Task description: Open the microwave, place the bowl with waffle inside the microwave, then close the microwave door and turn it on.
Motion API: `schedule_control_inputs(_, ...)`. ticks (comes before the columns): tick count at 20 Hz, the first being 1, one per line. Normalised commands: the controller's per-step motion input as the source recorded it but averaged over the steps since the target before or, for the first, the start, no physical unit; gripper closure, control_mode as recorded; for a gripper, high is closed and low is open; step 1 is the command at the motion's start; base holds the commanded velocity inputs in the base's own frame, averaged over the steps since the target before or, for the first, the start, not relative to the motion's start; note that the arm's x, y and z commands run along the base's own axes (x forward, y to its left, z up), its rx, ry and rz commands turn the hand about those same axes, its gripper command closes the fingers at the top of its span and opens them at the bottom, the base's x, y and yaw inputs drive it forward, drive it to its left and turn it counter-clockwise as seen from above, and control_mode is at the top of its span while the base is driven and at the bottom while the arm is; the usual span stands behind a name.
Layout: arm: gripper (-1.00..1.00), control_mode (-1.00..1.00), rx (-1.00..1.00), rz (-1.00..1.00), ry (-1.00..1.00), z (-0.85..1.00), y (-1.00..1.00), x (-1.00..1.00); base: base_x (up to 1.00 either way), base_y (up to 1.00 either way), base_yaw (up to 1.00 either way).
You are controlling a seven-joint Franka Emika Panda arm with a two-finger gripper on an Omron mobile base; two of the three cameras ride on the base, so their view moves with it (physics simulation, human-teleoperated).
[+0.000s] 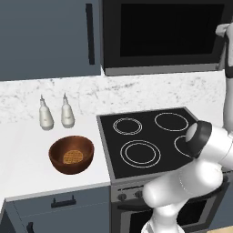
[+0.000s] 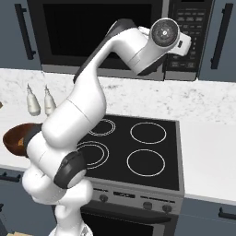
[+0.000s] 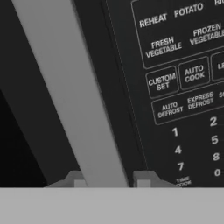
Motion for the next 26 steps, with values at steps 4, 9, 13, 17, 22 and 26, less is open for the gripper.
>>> schedule_control_inputs(4,1.00,-1.00,0.00,0.04,-0.02,0.19,0.14,-0.48,0.00,0.00,0.00)
schedule_control_inputs(9,1.00,-1.00,0.00,0.06,0.00,0.21,0.25,-0.63,0.00,0.00,0.00)
schedule_control_inputs(13,1.00,-1.00,0.00,0.10,0.00,0.13,0.35,-0.89,0.00,0.00,0.00)
schedule_control_inputs(17,1.00,-1.00,0.00,0.11,0.00,0.04,0.41,-0.99,0.00,0.00,0.00)
schedule_control_inputs(22,1.00,-1.00,0.00,0.10,0.00,0.01,0.51,-1.00,0.00,0.00,0.00)
schedule_control_inputs(26,1.00,-1.00,0.00,0.07,0.00,0.00,0.59,-1.00,0.00,0.00,0.00)
